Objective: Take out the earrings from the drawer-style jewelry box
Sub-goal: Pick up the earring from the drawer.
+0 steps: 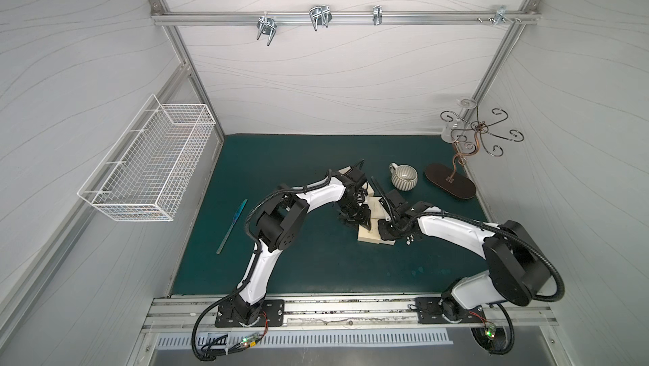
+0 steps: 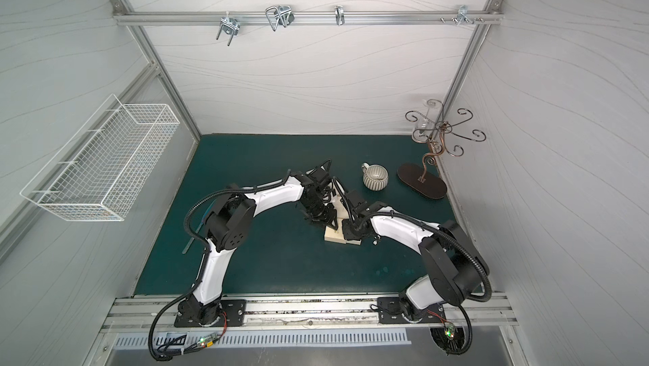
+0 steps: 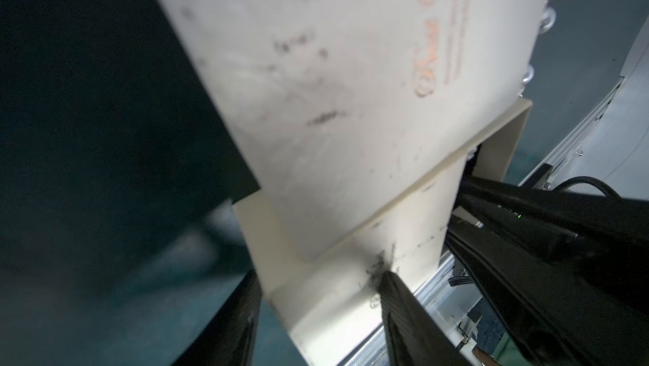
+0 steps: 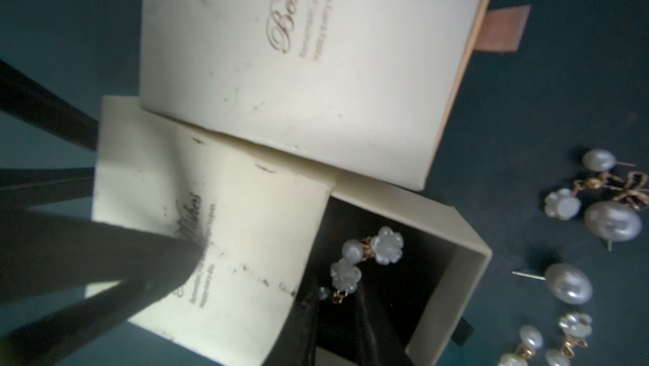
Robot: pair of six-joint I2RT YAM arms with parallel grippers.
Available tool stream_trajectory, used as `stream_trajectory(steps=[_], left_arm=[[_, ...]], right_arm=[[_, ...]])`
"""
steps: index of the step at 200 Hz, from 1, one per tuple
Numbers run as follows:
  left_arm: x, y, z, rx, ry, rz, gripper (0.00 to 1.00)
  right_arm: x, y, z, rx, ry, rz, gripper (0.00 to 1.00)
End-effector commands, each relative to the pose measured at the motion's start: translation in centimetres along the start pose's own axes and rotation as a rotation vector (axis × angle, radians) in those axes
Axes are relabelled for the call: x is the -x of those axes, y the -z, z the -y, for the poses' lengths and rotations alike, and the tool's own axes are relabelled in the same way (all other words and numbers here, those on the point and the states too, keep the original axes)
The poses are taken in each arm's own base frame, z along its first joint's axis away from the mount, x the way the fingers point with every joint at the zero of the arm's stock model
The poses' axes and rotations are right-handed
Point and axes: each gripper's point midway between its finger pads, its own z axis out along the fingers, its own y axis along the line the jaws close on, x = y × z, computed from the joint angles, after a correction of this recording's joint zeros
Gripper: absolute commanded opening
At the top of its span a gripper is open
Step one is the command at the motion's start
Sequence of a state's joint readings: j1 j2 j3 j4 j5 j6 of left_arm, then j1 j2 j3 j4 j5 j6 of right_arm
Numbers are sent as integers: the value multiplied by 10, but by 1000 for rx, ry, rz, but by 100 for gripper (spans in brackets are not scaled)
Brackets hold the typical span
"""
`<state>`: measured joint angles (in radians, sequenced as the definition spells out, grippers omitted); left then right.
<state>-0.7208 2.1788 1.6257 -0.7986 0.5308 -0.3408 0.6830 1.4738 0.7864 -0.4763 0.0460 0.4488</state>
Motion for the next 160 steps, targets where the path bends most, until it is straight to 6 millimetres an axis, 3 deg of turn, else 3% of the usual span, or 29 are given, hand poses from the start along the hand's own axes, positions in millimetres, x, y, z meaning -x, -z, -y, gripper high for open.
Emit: stream_trajectory(steps=[1,43,90,160], left_arm=[[-6,-14,-59,214,64,-28,56],[-6,-14,-60,217,64,-31,56],[-6,-13,-59,220,58,-31,56],[-6,-13,-59,214,60,-31,56]], right_arm=[[2,-2,-12,38,25,1,13],[3,5,-8,30,22,34,5],[8,27,-1,26,-5,139,5],[12,46,29,-63,-93,229,4]])
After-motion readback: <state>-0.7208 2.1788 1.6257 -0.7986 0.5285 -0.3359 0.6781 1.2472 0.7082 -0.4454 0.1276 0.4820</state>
